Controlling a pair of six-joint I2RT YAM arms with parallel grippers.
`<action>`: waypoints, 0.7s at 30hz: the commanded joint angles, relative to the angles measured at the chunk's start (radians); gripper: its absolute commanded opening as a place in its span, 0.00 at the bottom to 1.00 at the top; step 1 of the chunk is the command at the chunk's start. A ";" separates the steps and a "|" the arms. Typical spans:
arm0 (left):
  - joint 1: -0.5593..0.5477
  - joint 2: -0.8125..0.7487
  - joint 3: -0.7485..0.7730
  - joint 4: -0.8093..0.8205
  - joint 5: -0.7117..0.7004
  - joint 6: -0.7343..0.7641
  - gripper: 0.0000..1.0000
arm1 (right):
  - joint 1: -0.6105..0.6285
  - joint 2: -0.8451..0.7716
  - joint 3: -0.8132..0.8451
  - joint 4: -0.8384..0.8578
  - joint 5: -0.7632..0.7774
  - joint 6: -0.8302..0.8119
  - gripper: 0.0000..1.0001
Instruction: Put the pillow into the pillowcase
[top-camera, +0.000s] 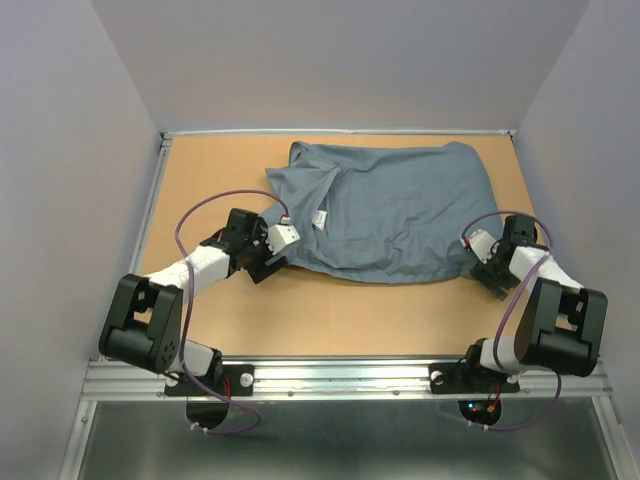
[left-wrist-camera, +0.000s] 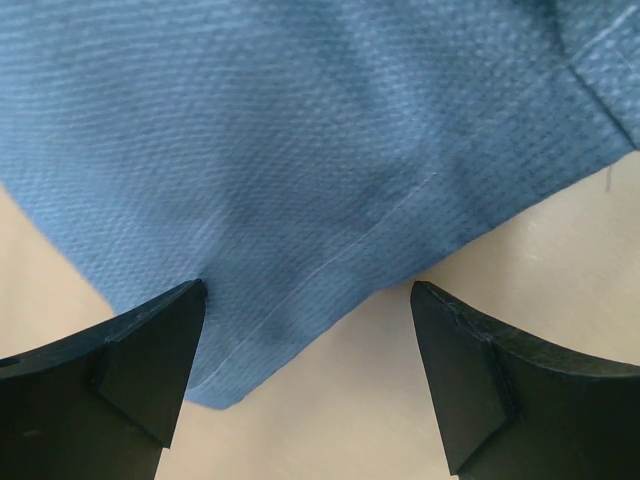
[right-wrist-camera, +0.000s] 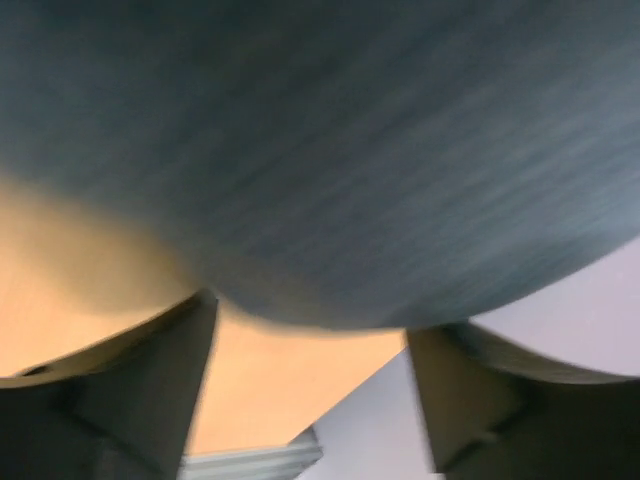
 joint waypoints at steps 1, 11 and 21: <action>0.003 0.006 -0.006 0.048 0.095 0.053 0.95 | -0.011 0.062 0.048 0.131 -0.053 0.027 0.70; 0.011 0.075 0.146 -0.030 0.101 -0.003 0.00 | -0.012 -0.051 0.140 0.062 -0.108 0.082 0.01; 0.133 -0.149 0.459 -0.118 0.155 -0.203 0.00 | -0.038 -0.008 0.638 -0.050 -0.200 0.282 0.01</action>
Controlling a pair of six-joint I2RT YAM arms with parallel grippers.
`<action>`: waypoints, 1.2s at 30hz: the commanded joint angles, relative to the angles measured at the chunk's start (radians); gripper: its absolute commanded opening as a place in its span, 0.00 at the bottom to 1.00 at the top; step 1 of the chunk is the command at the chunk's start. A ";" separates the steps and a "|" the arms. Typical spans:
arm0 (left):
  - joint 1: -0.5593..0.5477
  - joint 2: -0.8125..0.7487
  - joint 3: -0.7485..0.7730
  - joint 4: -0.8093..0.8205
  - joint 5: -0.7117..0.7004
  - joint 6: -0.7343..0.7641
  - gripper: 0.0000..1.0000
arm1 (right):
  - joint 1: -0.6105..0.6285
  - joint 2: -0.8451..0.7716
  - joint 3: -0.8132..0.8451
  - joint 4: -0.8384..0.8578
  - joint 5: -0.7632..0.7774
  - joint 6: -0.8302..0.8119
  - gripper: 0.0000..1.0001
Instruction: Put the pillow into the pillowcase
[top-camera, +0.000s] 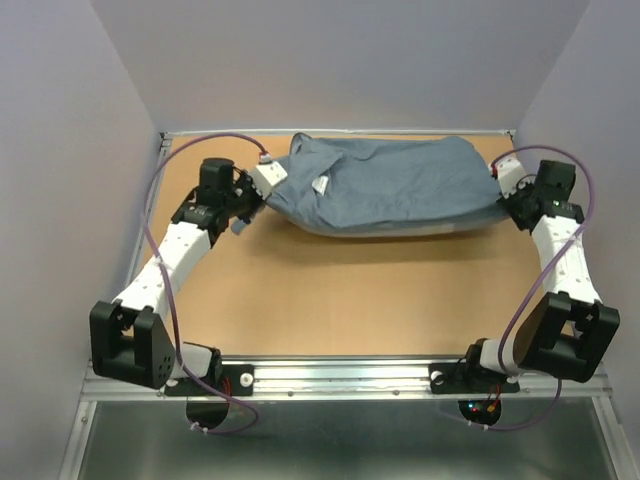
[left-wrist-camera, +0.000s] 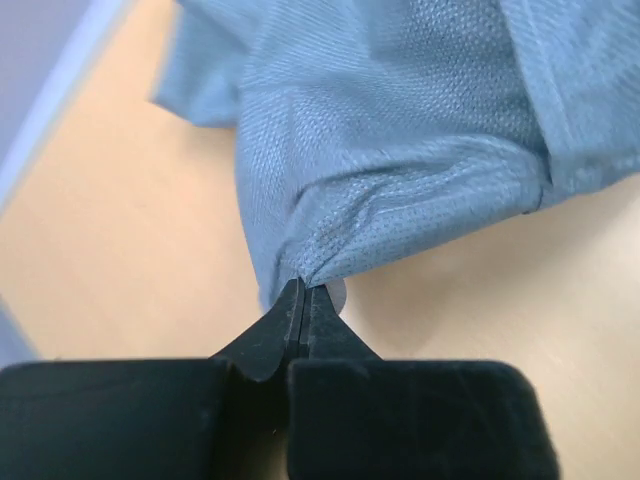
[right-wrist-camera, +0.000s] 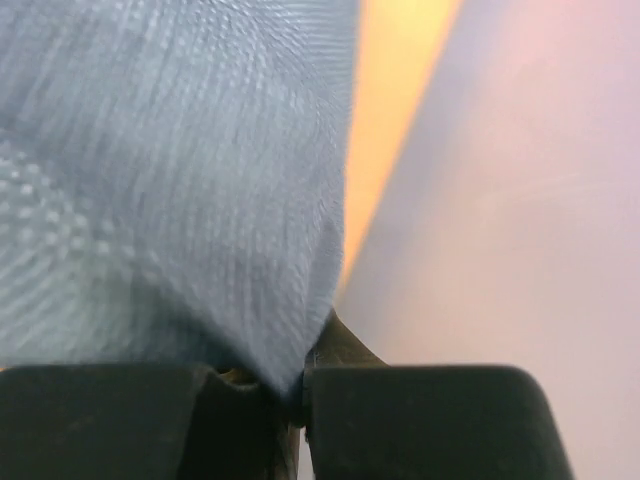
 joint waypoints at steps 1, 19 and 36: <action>0.067 -0.114 0.164 0.015 0.003 -0.119 0.00 | -0.024 0.008 0.268 -0.003 -0.037 0.102 0.01; 0.077 -0.335 0.436 0.236 -0.290 -0.190 0.00 | -0.038 0.077 0.794 -0.050 -0.013 0.177 0.01; 0.166 0.729 1.167 0.040 -0.409 -0.335 0.60 | 0.156 1.076 1.649 -0.400 -0.001 0.528 1.00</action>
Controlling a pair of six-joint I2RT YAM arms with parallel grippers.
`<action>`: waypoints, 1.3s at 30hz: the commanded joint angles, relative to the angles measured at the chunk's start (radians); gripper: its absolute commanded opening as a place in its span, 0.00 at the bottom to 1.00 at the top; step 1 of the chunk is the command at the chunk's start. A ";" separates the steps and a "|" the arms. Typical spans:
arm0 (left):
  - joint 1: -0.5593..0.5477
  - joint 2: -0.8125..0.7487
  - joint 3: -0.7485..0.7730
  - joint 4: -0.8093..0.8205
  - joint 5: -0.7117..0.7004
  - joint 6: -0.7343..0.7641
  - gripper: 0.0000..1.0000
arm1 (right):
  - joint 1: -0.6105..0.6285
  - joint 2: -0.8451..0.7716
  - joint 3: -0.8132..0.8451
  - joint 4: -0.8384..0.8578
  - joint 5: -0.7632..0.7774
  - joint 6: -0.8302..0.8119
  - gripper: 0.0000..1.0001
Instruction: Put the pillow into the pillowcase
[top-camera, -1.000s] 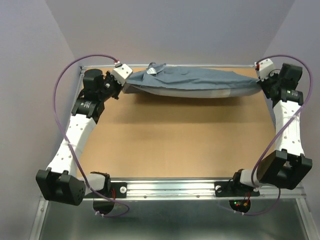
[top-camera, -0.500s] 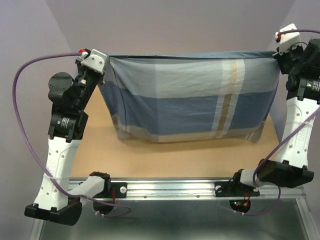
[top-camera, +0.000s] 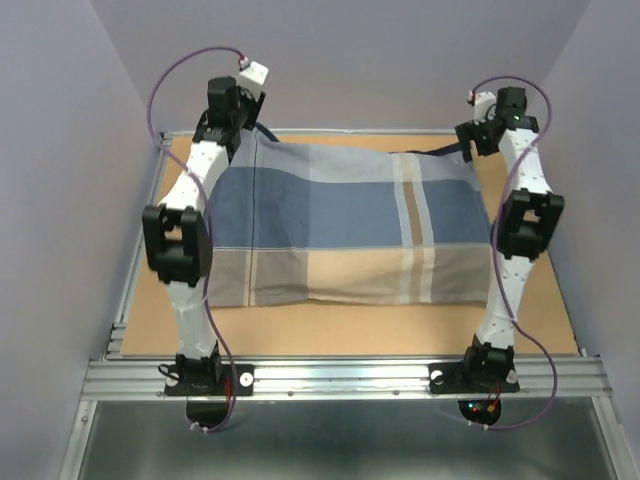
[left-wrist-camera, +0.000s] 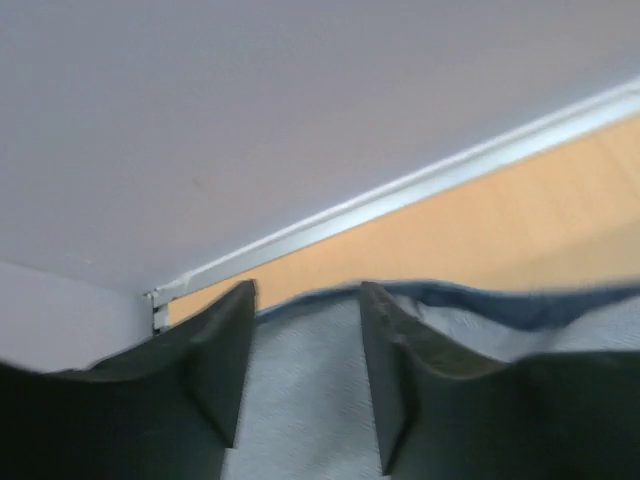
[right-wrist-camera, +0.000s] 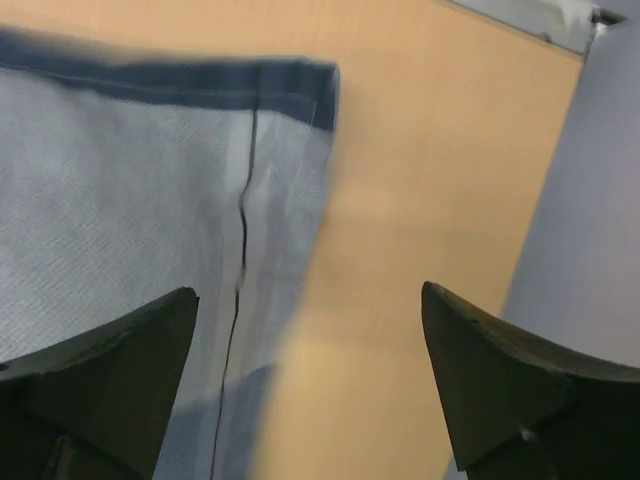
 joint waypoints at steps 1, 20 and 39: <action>0.080 0.231 0.670 -0.307 -0.092 -0.126 0.65 | 0.013 0.140 0.549 -0.211 0.086 0.129 1.00; 0.115 -0.454 -0.292 -0.401 0.333 -0.241 0.99 | -0.056 -0.612 -0.581 -0.094 -0.331 0.252 1.00; 0.069 -0.748 -0.681 -0.329 0.221 -0.273 0.99 | 0.010 -0.948 -1.069 0.024 -0.408 0.373 1.00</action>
